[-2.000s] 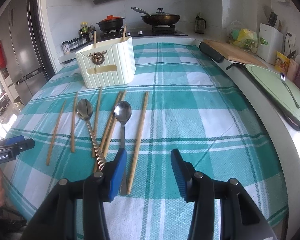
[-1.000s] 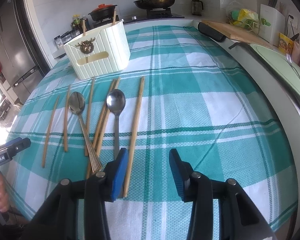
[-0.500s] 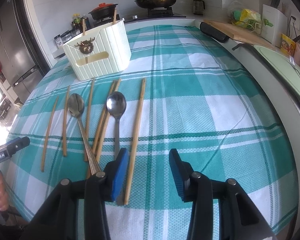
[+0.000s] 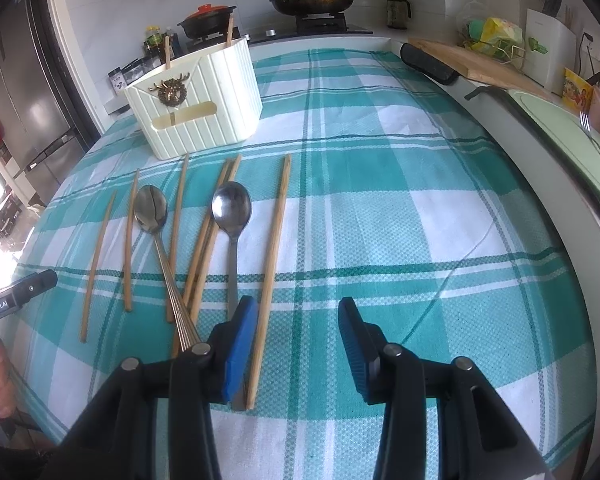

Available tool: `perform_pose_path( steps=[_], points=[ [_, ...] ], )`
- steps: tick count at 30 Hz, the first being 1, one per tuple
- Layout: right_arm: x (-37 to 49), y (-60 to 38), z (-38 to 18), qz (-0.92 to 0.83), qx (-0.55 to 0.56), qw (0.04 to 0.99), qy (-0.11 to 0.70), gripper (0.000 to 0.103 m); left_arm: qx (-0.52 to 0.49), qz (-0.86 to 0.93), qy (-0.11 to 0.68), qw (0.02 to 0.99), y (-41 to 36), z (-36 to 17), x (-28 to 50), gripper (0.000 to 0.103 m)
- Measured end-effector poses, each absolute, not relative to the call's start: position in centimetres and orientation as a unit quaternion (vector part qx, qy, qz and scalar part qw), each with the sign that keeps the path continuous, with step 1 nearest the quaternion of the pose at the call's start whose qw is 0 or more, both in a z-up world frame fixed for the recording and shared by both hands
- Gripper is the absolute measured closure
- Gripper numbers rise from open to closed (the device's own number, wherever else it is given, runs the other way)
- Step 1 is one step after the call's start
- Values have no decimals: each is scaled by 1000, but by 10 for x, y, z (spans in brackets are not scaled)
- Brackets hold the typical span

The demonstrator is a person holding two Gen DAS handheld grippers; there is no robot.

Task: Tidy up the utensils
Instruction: 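Move the left tool back to the chopsticks while the right tool returns too, then close the left tool on a chopstick while the right tool grasps another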

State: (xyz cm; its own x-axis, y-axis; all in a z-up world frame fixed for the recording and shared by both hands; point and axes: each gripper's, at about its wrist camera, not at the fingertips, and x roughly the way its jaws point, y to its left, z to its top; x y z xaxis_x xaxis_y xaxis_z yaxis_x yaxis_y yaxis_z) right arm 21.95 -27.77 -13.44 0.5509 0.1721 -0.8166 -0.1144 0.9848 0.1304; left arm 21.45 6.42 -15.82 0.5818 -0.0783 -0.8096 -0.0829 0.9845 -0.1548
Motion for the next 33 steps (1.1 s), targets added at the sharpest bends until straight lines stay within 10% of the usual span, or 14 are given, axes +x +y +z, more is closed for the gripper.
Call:
perform_pose_path(
  steps=[33],
  points=[
    [316,-269,-132,129,6,871,473,60,-87,23,484,870,62,-180,327,26]
  ],
)
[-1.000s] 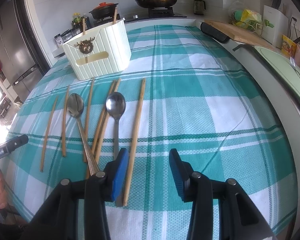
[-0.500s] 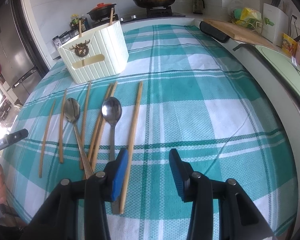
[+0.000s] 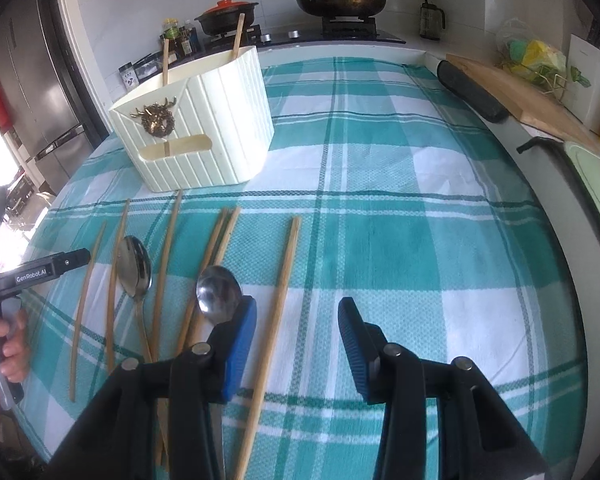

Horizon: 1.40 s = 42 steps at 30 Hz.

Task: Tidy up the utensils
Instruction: 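Close the left tool on a chopstick while the right tool grasps another, then carry the left tool's chopstick to the holder while the right tool carries its chopstick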

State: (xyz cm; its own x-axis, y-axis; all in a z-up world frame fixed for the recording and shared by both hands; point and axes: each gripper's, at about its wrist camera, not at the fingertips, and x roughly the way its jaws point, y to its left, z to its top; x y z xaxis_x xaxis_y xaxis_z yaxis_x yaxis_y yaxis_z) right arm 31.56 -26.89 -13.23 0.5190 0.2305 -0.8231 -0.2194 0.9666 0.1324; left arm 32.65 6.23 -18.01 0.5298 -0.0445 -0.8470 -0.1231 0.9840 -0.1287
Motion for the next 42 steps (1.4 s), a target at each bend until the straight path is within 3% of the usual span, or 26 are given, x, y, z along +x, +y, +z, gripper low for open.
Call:
perform_pose_path(
  steps=[10,21,25,33,42],
  points=[
    [384,-244,-162,170,-12,828,534,60,-68,10,492,868,60,-183,340,32],
    [398,-219,-164,162,-103,813,550,80,-20,19,492,870,48,-180,359,67],
    [405,-221,-164,158,-98,817,546,92,-27,19,484,874,50,-181,360,93],
    [412,-231,-155,179,-43,826,533,96,-55,18,459,886,55,-170,355,100],
    [370,-251,-69,201,-4,868,454,96,-86,-25,361,928,63,-79,307,100]
  ],
)
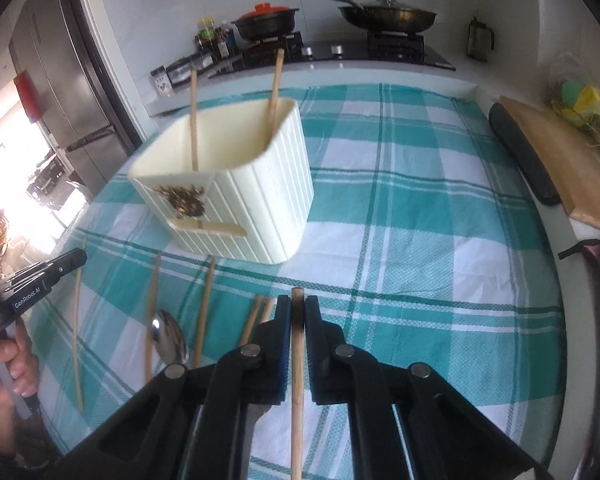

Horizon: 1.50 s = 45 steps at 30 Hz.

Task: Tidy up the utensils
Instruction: 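Carry the left tool's chopstick to the holder while the right tool carries its chopstick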

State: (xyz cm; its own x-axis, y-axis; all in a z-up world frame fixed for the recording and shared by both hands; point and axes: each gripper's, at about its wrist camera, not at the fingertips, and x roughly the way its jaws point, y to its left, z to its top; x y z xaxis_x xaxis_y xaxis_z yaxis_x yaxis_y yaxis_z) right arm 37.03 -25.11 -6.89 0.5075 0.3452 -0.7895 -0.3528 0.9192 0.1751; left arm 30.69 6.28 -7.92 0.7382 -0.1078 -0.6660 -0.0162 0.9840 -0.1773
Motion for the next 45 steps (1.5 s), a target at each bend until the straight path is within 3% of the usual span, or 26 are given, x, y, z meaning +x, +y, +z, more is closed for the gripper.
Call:
perform_pose_path(
  steps=[8,20,34,45],
  points=[
    [310,-264,-1,216,6,901,376,96,-101,-67,290,949,67,-26,261,100],
    [259,-263,53,208,1,932,296,96,-107,-109,237,959,61,11,236,101],
    [270,-247,87,212,-2,946,245,96,-115,-141,215,959,61,47,250,101],
    [302,-224,138,219,-2,959,181,96,-110,-139,141,974,65,111,272,101]
  ],
)
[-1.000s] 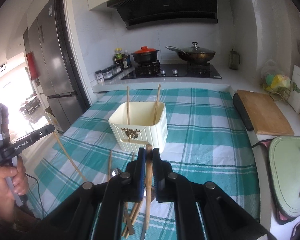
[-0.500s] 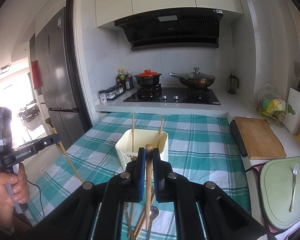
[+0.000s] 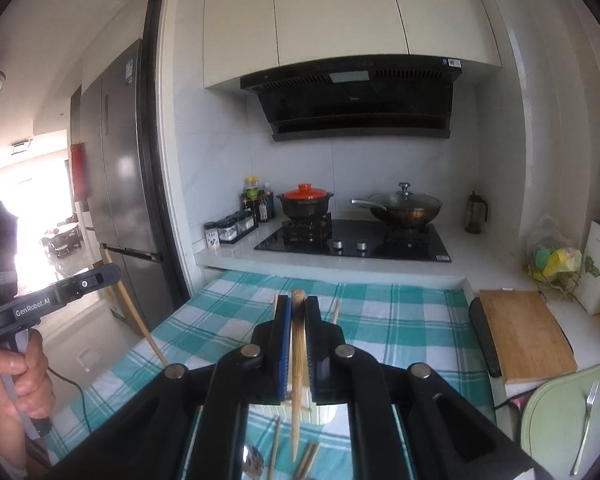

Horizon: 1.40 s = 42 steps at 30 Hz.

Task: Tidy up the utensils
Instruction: 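Carry the left tool's chopstick to the holder while the right tool carries its chopstick, then lower the left tool's chopstick into the holder while the right tool releases its chopstick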

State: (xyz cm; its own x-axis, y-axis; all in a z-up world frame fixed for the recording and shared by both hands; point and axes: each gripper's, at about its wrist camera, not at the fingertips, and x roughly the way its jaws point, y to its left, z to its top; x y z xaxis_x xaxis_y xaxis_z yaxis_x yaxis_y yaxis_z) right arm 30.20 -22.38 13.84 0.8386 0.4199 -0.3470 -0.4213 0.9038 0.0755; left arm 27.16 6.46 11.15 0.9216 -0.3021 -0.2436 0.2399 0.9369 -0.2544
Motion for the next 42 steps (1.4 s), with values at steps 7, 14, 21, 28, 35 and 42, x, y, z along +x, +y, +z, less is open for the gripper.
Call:
perform_pose_path(
  steps=[7,14,21,28,35,42],
  points=[
    [337,-199,166,212,4,970,122,96,-88,-115,107,984,48,127,319,101],
    [406,-175,131,220,4,961,165,96,-79,-130,171,973,27,87,388,101],
    [479,-161,61,235,1,930,281,96,-75,-138,260,953,11,31,443,101],
    [520,-156,10,239,12,909,341,96,-93,-136,326,931,10,-11,480,101],
    [545,-155,-3,246,22,898,365,94,-82,-148,348,922,-2,-20,499,95],
    [527,-162,24,248,14,908,338,66,-65,-143,331,930,6,-12,467,50]
  ],
)
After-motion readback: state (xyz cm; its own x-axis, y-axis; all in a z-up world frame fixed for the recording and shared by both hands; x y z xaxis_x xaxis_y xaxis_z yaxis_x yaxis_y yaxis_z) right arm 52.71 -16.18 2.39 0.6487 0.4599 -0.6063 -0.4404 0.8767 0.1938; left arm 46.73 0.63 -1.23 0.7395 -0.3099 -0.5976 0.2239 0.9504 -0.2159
